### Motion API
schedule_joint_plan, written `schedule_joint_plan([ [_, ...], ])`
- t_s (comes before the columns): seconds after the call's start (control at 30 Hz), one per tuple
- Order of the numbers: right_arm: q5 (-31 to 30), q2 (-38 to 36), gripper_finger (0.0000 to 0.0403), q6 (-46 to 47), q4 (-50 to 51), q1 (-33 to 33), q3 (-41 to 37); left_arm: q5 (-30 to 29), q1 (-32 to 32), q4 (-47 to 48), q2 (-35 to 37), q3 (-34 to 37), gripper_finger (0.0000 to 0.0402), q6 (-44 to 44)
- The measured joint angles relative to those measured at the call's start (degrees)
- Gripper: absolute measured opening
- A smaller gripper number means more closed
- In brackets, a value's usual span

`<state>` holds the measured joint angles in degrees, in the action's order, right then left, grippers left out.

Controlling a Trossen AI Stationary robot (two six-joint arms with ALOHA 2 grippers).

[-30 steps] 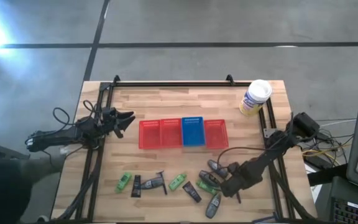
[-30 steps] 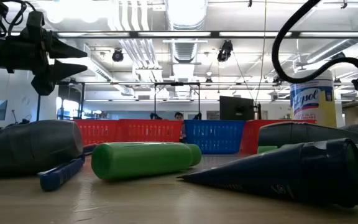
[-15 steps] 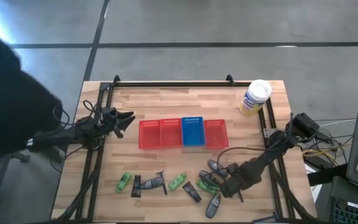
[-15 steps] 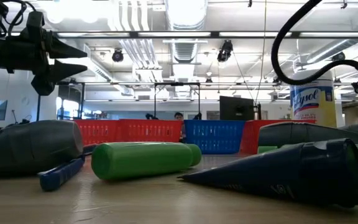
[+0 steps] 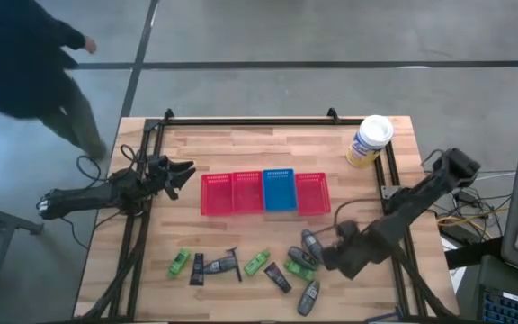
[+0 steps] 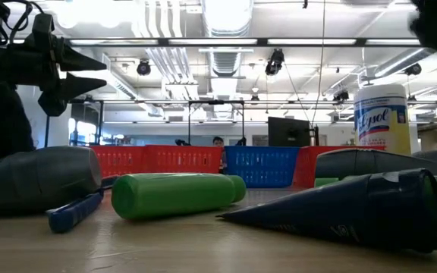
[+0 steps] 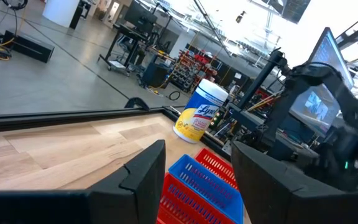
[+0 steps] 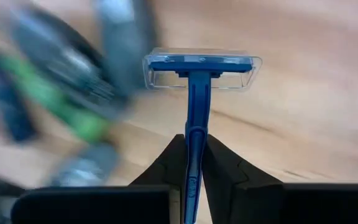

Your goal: Pick & Place Travel size toiletries

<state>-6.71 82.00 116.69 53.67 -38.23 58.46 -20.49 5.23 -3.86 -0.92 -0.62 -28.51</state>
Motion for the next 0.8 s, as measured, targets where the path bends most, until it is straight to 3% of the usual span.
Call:
schedule_joint_plan([
  [0.13,-7.9,-6.5,0.0025,-4.1,6.7,7.3,0.7,0.0,0.0,0.0,0.0,0.0,0.0188,0.0],
  [0.27,-8.0,-10.1,0.0024,-21.7,-0.3,21.5,-2.1,0.0,0.0,0.0,0.0,0.0,0.0188,0.0],
  [0.37,-4.5,-9.9,0.0027,-35.0,-8.1,32.0,-4.1,0.0,0.0,0.0,0.0,0.0,0.0188,0.0],
  [0.5,2.8,-8.2,0.0031,-45.7,-11.3,42.3,-6.2,0.0,0.0,0.0,0.0,0.0,0.0188,0.0],
  [0.67,10.5,-5.9,0.0032,-52.0,-15.2,48.7,-9.3,0.0,0.0,0.0,0.0,0.0,0.0188,0.0],
  [0.8,14.1,-3.3,0.0033,-52.6,-19.9,49.8,-11.1,0.0,0.0,0.0,0.0,0.0,0.0188,0.0],
])
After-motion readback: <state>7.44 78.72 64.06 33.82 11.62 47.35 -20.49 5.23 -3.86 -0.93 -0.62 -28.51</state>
